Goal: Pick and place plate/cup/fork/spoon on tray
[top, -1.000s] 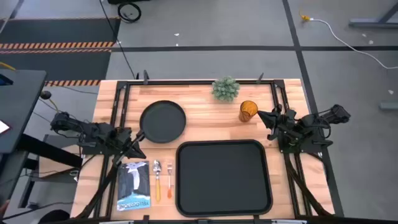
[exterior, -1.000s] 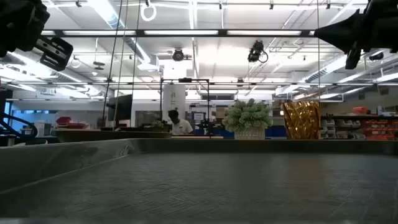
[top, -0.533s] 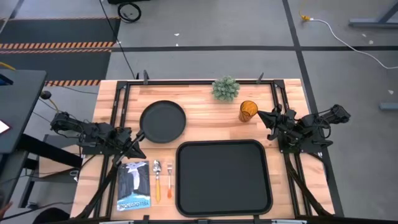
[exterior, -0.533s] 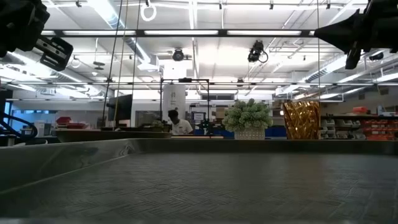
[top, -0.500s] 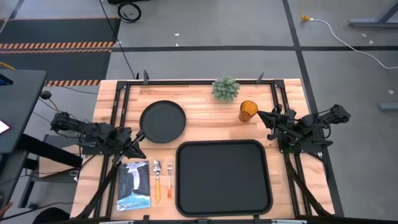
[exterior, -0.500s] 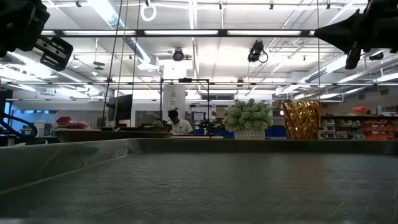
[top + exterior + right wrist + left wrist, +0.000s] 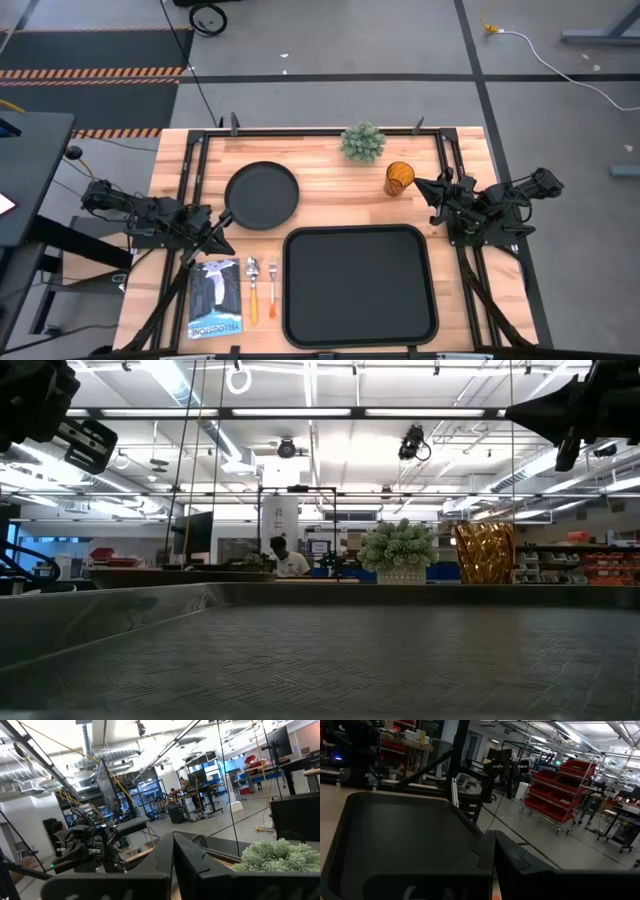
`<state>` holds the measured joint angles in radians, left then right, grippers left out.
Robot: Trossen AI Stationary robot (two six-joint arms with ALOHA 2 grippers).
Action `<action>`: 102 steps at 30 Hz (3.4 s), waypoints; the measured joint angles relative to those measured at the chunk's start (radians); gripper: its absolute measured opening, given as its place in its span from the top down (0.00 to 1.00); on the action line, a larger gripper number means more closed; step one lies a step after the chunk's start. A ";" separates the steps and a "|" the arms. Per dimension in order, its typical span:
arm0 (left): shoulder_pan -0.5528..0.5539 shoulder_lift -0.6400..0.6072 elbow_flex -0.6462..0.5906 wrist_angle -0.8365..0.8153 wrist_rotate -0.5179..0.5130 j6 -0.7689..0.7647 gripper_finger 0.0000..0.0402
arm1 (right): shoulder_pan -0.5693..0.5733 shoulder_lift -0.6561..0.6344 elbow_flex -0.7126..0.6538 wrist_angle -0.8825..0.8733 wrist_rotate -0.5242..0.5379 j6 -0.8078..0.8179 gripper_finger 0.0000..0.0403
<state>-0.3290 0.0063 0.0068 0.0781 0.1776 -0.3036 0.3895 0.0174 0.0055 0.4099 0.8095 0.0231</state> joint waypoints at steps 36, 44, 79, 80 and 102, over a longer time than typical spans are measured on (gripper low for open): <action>0.001 0.000 0.000 0.000 -0.099 0.001 0.97 | 0.000 0.000 0.000 0.000 0.000 0.000 0.96; 0.001 0.000 0.000 0.000 -0.099 0.000 0.97 | 0.000 0.000 0.000 0.000 0.000 0.000 0.96; 0.001 0.000 0.000 0.142 -0.122 0.000 0.97 | 0.000 0.000 0.000 0.005 0.000 0.000 0.96; 0.001 0.000 0.000 0.142 -0.122 0.001 0.97 | 0.000 0.000 0.000 0.024 0.000 0.000 0.96; 0.000 0.000 0.000 0.239 -0.271 0.205 0.97 | 0.001 0.000 0.001 -0.173 -0.051 0.158 0.96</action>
<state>-0.3286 0.0063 0.0067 0.3168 -0.0932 -0.0991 0.3901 0.0177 0.0065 0.2368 0.7582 0.1813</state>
